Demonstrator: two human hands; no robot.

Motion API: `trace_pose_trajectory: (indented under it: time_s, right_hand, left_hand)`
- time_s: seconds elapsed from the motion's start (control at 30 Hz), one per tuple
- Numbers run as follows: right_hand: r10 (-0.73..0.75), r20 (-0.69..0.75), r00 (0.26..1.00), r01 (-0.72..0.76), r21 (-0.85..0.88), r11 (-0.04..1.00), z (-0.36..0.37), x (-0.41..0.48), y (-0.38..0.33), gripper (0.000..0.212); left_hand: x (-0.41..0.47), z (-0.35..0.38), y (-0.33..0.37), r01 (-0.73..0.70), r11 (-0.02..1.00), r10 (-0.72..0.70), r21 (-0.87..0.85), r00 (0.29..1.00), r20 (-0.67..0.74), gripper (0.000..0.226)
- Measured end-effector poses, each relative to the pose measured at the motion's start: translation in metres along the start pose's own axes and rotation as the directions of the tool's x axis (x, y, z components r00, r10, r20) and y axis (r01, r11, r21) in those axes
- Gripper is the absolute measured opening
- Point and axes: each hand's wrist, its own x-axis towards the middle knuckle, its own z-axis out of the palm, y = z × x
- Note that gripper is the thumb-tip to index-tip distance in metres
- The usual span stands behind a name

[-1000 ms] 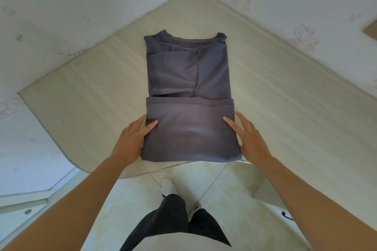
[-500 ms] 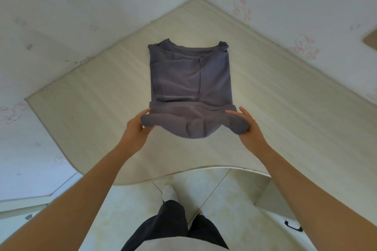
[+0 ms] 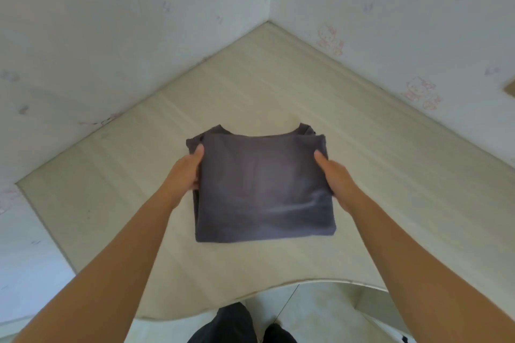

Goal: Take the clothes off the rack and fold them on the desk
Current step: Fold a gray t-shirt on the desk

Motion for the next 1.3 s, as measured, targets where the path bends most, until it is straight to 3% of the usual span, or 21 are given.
trace_pose_trajectory:
  time_s: [0.07, 0.2, 0.33, 0.43, 0.53, 0.63, 0.73, 0.8, 0.87, 0.97, 1.03, 1.13, 1.2, 1.3]
  right_hand:
    - [0.034, -0.043, 0.998, -0.039, -0.124, 0.991, 0.010, 0.009, 0.024, 0.054]
    - [-0.079, -0.146, 0.986, 0.030, -0.313, 0.949, 0.018, 0.015, 0.041, 0.045]
    - [-0.085, -0.147, 0.986, 0.042, -0.274, 0.961, 0.020, 0.023, 0.033, 0.050]
    - [-0.106, -0.132, 0.985, 0.070, -0.256, 0.964, 0.021, 0.029, 0.022, 0.041]
    - [-0.239, -0.163, 0.957, 0.178, -0.317, 0.931, 0.027, 0.026, 0.016, 0.028]
    - [-0.409, -0.190, 0.892, 0.333, -0.336, 0.881, 0.031, 0.012, 0.003, 0.027]
    - [-0.490, -0.160, 0.857, 0.428, -0.310, 0.849, 0.031, 0.013, -0.023, 0.023]
    - [-0.491, -0.151, 0.858, 0.427, -0.323, 0.845, 0.031, 0.029, -0.034, 0.022]
    - [-0.412, -0.088, 0.907, 0.344, -0.408, 0.846, 0.031, 0.049, -0.031, 0.023]
    - [-0.280, -0.056, 0.958, 0.200, -0.568, 0.798, 0.029, 0.064, -0.009, 0.054]
    - [-0.345, -0.122, 0.930, 0.199, -0.623, 0.757, 0.031, 0.060, -0.002, 0.064]
    - [-0.596, -0.002, 0.803, 0.365, -0.789, 0.495, 0.044, 0.049, 0.003, 0.061]
    - [-0.622, 0.169, 0.765, 0.443, -0.839, 0.317, 0.054, 0.047, 0.015, 0.054]
    - [-0.489, 0.237, 0.839, 0.400, -0.878, 0.261, 0.055, 0.050, 0.038, 0.056]
  left_hand:
    - [0.010, 0.009, -0.025, 0.035, 0.997, -0.033, 0.062, 0.999, -0.028, 0.044]
    - [0.009, 0.025, -0.048, -0.031, 0.966, 0.073, 0.257, 0.985, -0.155, 0.041]
    - [0.022, 0.033, -0.039, -0.076, 0.962, 0.134, 0.263, 0.968, -0.213, 0.039]
    - [0.033, 0.036, -0.029, -0.078, 0.970, 0.129, 0.232, 0.969, -0.212, 0.033]
    - [0.025, 0.042, -0.021, -0.182, 0.949, 0.248, 0.258, 0.936, -0.250, 0.023]
    - [0.004, 0.044, -0.014, -0.299, 0.921, 0.369, 0.251, 0.877, -0.309, 0.024]
    - [0.000, 0.038, -0.001, -0.345, 0.907, 0.417, 0.242, 0.822, -0.388, 0.019]
    - [0.013, 0.033, 0.003, -0.324, 0.921, 0.388, 0.218, 0.819, -0.423, 0.016]
    - [0.033, 0.030, -0.006, -0.237, 0.947, 0.309, 0.218, 0.857, -0.412, 0.018]
    - [0.048, 0.031, -0.027, -0.139, 0.950, 0.239, 0.278, 0.898, -0.370, 0.045]
    - [0.043, 0.037, -0.031, -0.145, 0.870, 0.352, 0.471, 0.853, -0.386, 0.053]
    - [0.031, 0.052, -0.030, -0.262, 0.573, 0.597, 0.777, 0.782, -0.177, 0.051]
    - [0.031, 0.062, -0.039, -0.295, 0.414, 0.577, 0.861, 0.817, 0.003, 0.056]
    - [0.035, 0.068, -0.059, -0.235, 0.322, 0.505, 0.917, 0.862, 0.044, 0.061]
